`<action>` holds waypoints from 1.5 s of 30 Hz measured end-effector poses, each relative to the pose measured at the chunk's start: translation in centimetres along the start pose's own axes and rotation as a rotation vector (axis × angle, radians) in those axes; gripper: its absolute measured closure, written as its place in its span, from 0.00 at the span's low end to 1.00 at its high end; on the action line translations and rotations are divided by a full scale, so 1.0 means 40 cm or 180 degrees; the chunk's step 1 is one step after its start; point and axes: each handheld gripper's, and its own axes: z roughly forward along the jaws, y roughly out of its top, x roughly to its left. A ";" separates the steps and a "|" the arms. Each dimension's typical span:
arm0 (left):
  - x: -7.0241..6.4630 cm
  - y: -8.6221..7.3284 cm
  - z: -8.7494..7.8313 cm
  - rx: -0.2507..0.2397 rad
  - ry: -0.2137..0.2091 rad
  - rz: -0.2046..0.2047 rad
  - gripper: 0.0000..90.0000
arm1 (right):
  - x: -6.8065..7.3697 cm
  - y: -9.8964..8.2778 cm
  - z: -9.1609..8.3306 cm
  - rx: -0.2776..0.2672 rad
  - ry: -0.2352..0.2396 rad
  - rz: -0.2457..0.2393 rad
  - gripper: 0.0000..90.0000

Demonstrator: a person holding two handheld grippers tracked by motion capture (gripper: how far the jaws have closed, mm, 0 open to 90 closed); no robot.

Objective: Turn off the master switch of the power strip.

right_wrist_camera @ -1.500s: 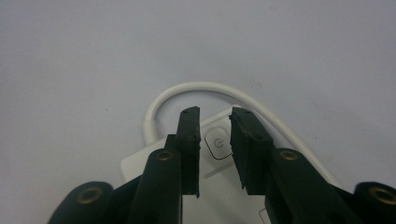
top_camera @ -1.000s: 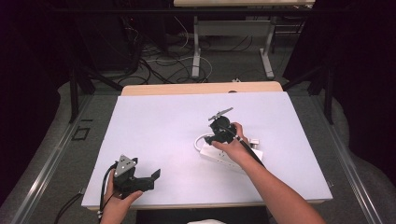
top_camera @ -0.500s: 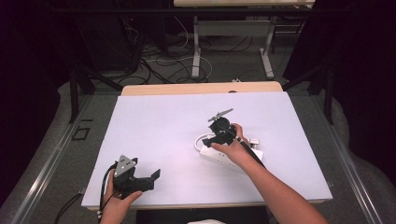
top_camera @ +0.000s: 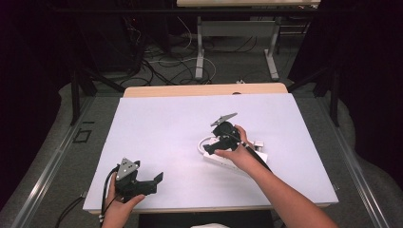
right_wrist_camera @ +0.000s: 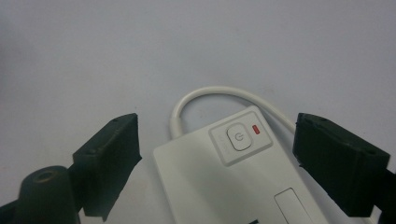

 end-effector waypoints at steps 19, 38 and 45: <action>0.000 -0.001 -0.001 0.0006 0.0008 0.0005 0.01 | 0.002 -0.015 -0.038 -0.0188 -0.0033 -0.0054 0.00; 0.005 -0.006 -0.002 -0.0003 0.0043 -0.0091 0.01 | -0.024 -0.050 -0.086 -0.0356 -0.0033 -0.0082 0.00; 0.005 -0.006 -0.001 0.0007 0.0044 -0.0098 0.01 | -0.036 -0.067 -0.108 -0.0455 -0.0049 -0.0080 0.00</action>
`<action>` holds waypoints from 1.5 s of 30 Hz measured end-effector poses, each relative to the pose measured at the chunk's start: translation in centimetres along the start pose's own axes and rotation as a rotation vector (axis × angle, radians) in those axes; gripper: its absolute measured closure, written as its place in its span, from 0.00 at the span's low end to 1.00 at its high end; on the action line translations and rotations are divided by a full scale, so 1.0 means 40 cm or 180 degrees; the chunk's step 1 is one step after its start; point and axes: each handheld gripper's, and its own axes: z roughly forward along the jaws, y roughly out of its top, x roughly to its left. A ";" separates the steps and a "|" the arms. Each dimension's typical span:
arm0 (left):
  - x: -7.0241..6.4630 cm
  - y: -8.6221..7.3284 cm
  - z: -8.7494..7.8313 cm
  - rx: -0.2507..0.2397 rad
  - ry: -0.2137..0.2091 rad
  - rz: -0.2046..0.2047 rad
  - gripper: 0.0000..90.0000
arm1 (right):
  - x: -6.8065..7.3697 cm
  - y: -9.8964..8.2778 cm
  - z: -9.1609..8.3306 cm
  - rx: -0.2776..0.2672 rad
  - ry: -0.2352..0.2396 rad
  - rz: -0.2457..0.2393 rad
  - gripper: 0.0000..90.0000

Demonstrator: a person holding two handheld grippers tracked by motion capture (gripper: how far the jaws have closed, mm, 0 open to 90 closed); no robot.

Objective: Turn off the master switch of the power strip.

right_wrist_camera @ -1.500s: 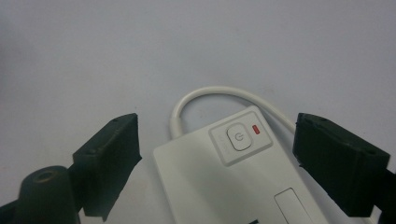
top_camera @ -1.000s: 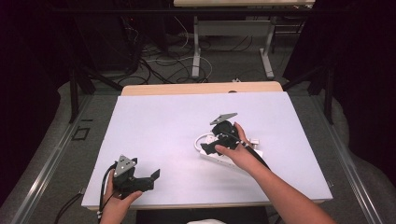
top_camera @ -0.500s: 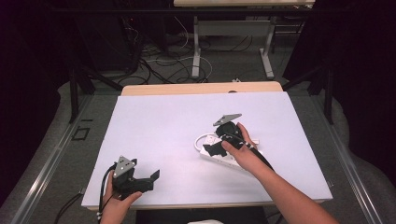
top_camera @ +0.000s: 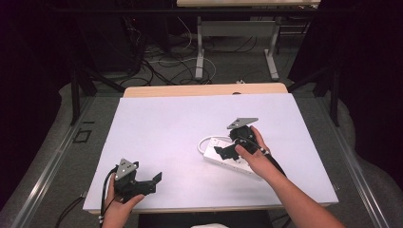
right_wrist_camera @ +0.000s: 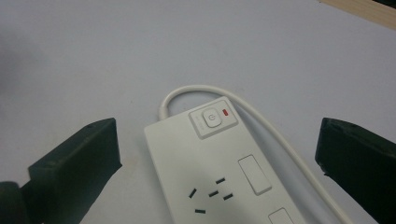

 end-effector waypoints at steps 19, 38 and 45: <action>-0.002 0.006 0.009 0.0020 -0.0023 0.0049 0.01 | -0.043 -0.097 -0.067 -0.0241 -0.0170 0.0262 0.00; 0.002 0.007 0.005 0.0025 -0.0017 0.0039 0.01 | -0.129 -0.217 -0.138 -0.0302 -0.0423 0.0585 0.00; 0.002 0.006 0.006 -0.0002 -0.0006 0.0012 0.01 | -0.147 -0.254 -0.161 -0.0316 -0.0502 0.0649 0.00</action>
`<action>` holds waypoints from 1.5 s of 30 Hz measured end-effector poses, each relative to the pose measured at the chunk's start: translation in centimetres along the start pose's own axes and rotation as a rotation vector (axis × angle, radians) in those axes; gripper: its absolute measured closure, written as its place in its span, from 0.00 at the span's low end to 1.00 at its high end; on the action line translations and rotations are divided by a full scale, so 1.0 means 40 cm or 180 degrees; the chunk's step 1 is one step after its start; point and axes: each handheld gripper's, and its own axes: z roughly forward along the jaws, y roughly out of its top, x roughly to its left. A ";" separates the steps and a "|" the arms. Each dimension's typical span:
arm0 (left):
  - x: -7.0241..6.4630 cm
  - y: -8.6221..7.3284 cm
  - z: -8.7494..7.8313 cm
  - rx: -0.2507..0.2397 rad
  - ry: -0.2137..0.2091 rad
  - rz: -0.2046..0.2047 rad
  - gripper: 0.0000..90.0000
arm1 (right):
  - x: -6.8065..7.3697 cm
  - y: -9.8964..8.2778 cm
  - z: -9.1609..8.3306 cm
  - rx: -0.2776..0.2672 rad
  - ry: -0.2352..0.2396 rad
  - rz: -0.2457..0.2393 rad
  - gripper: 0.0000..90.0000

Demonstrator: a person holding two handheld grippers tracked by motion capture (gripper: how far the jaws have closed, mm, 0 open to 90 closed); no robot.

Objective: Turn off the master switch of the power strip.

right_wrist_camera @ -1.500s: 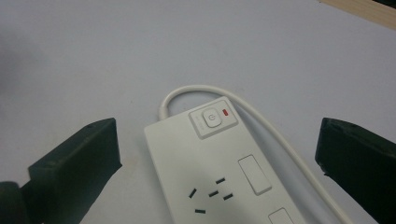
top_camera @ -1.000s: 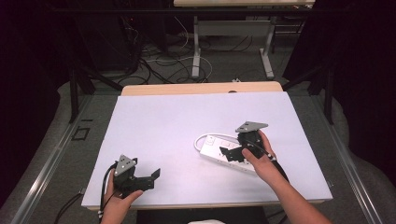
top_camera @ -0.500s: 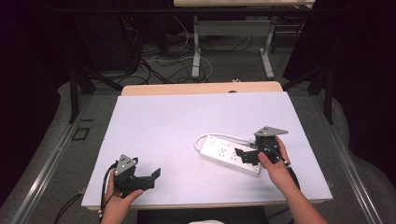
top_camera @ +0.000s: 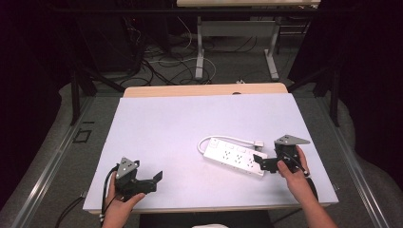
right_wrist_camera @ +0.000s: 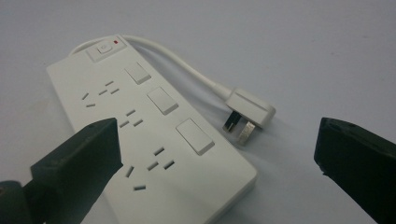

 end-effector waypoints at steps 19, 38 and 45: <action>0.001 0.000 -0.001 0.0000 -0.0001 0.0003 0.01 | -0.020 -0.070 -0.041 0.0034 -0.0006 0.0010 0.00; 0.000 0.000 0.001 0.0020 -0.0013 0.0024 0.01 | -0.026 -0.127 -0.050 -0.0003 0.0042 0.0069 0.00; 0.001 0.001 0.001 0.0032 -0.0015 0.0021 0.01 | -0.033 -0.140 -0.054 -0.0020 0.0056 0.0127 0.00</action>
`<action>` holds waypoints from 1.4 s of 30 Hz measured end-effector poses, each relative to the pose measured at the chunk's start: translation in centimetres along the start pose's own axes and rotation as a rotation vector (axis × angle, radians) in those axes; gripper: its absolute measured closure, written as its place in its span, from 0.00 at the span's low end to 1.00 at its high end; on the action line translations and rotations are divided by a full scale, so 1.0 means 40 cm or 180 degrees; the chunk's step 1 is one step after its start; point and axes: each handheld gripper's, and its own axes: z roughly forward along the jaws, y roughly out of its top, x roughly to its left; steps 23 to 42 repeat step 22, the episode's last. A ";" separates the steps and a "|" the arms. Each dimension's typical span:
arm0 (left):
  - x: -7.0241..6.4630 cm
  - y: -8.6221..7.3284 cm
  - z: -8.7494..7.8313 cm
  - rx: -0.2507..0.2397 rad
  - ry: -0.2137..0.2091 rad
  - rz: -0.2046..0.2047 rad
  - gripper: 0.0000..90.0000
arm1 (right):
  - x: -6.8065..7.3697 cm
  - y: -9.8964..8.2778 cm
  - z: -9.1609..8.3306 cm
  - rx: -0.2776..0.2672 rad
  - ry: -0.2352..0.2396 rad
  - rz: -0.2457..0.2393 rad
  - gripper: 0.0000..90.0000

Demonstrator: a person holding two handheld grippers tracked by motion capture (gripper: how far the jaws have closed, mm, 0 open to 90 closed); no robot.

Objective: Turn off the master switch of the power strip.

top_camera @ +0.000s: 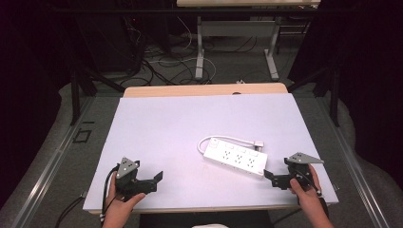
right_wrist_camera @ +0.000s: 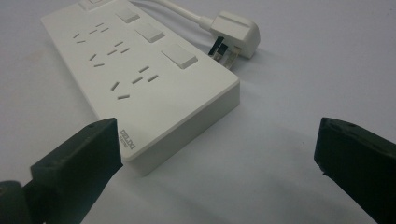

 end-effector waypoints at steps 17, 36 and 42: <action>0.001 0.000 0.001 0.0002 -0.0001 0.0002 0.01 | -0.011 -0.010 -0.001 -0.0005 0.0004 0.0052 0.01; 0.002 0.001 0.000 0.0002 0.0005 0.0008 0.01 | -0.010 -0.010 0.000 -0.0009 0.0010 0.0060 0.01; 0.002 0.001 0.000 0.0002 0.0005 0.0008 0.01 | -0.010 -0.010 0.000 -0.0009 0.0010 0.0060 0.01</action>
